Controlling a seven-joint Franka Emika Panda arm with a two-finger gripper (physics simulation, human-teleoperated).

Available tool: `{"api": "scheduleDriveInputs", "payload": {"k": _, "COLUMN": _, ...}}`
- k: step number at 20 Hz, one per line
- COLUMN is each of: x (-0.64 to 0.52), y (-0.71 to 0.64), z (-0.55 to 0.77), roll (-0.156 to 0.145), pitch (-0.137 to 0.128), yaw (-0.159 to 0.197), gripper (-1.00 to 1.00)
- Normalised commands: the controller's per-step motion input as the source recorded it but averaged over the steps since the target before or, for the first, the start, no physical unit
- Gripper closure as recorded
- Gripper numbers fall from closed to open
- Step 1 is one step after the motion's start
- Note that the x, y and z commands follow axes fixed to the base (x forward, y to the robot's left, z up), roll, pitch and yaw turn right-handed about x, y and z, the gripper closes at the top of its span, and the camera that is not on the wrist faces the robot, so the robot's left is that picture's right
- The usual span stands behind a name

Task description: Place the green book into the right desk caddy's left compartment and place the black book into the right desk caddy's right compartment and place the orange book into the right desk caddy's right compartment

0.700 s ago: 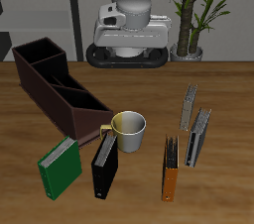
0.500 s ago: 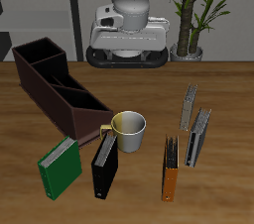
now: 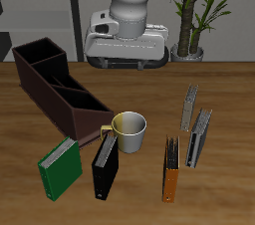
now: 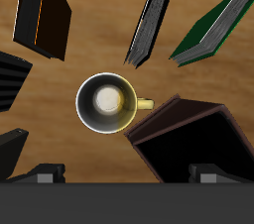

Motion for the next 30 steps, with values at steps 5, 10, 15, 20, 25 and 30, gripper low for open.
{"api": "scheduleDriveInputs", "payload": {"k": 5, "x": 0.44, "y": -0.16, "z": 0.17, "roll": -0.04, "pitch": -0.041, "yaw": -0.003, "gripper": -1.0}}
{"api": "scheduleDriveInputs", "payload": {"k": 10, "x": 0.34, "y": -0.15, "z": 0.07, "roll": -0.032, "pitch": -0.009, "yaw": -0.017, "gripper": -1.0}}
{"api": "scheduleDriveInputs", "payload": {"k": 15, "x": 0.26, "y": -0.13, "z": -0.01, "roll": 0.032, "pitch": -0.021, "yaw": -0.003, "gripper": -1.0}}
{"api": "scheduleDriveInputs", "payload": {"k": 20, "x": 0.22, "y": -0.31, "z": 0.04, "roll": 0.026, "pitch": -0.034, "yaw": -0.017, "gripper": -1.0}}
{"api": "scheduleDriveInputs", "payload": {"k": 25, "x": 0.22, "y": -0.4, "z": 0.05, "roll": -0.002, "pitch": -0.037, "yaw": -0.006, "gripper": -1.0}}
{"api": "scheduleDriveInputs", "payload": {"k": 30, "x": 0.21, "y": -0.41, "z": 0.04, "roll": 0.004, "pitch": -0.016, "yaw": -0.02, "gripper": -1.0}}
